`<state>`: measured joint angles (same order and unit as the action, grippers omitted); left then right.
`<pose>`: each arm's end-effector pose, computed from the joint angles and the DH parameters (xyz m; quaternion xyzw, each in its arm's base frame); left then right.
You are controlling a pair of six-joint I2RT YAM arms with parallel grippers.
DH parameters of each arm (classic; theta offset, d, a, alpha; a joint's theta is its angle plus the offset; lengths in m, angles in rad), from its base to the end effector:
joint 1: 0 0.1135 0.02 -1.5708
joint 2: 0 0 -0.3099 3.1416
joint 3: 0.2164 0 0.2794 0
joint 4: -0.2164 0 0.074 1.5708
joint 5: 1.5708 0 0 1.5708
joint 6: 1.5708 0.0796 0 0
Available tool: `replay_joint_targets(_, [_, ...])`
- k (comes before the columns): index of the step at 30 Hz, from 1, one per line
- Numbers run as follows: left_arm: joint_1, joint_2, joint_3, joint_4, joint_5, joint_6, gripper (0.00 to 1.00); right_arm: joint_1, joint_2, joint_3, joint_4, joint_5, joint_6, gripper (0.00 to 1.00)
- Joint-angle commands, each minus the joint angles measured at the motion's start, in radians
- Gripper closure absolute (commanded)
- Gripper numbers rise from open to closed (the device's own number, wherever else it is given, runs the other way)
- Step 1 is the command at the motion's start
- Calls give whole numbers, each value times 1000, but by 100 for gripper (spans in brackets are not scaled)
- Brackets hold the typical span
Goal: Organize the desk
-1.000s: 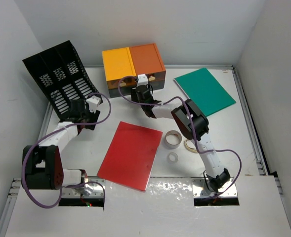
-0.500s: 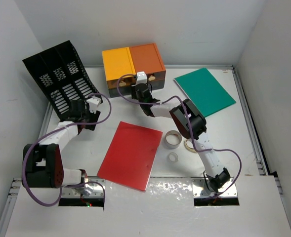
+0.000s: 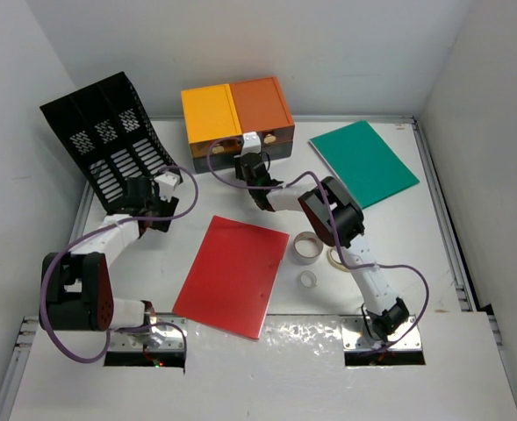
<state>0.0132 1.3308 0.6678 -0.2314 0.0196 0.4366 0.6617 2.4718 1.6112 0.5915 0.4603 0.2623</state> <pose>0.2945 0.0023 0.1741 0.2014 0.9216 0.0650 0.3255 0.5160 0.3570 0.0995 -0.0182 0.7866 0.1005 0.6089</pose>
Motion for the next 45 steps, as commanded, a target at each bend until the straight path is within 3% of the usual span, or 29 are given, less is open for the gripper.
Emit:
replay_joint_targets(1, [10, 4, 41, 14, 0, 1, 46, -8, -57, -45, 76, 17, -8, 95])
replay_joint_targets(3, [8, 5, 42, 14, 0, 1, 46, -7, -85, -80, 91, 9, 18, 100])
replay_joint_targets(9, [8, 8, 44, 7, -3, -1, 46, 29, -188, -299, 194, 40, 61, 100])
replay_joint_targets(14, [10, 8, 47, 6, -7, -1, 46, 42, -293, -419, 120, -9, 135, 100])
replay_joint_targets(20, [8, 8, 50, 0, -17, 4, 46, 68, -399, -640, 174, -28, 192, 100])
replay_joint_targets(28, [8, 5, 53, -9, -15, 5, 46, 98, -473, -760, 171, -61, 201, 100])
replay_joint_targets(29, [8, 5, 53, -9, -15, 5, 46, 98, -479, -767, 162, -67, 193, 85])
replay_joint_targets(32, [8, 4, 53, -11, -15, 7, 47, 98, -516, -764, 130, -112, 167, 60])
replay_joint_targets(33, [8, 4, 55, -13, -15, 7, 47, 98, -527, -764, 102, -123, 161, 47])
replay_joint_targets(34, [8, 4, 55, -14, -15, 8, 47, 98, -549, -764, 87, -136, 160, 41])
replay_joint_targets(36, [8, 4, 59, -22, -15, 8, 46, 96, -579, -761, 27, -147, 146, 31])
replay_joint_targets(42, [8, 4, 70, -40, 5, 16, 46, 95, -730, -751, -163, -178, 69, 16])
replay_joint_targets(45, [8, -1, 140, -100, 20, 34, 46, 67, -813, -748, -276, -248, 77, 15])
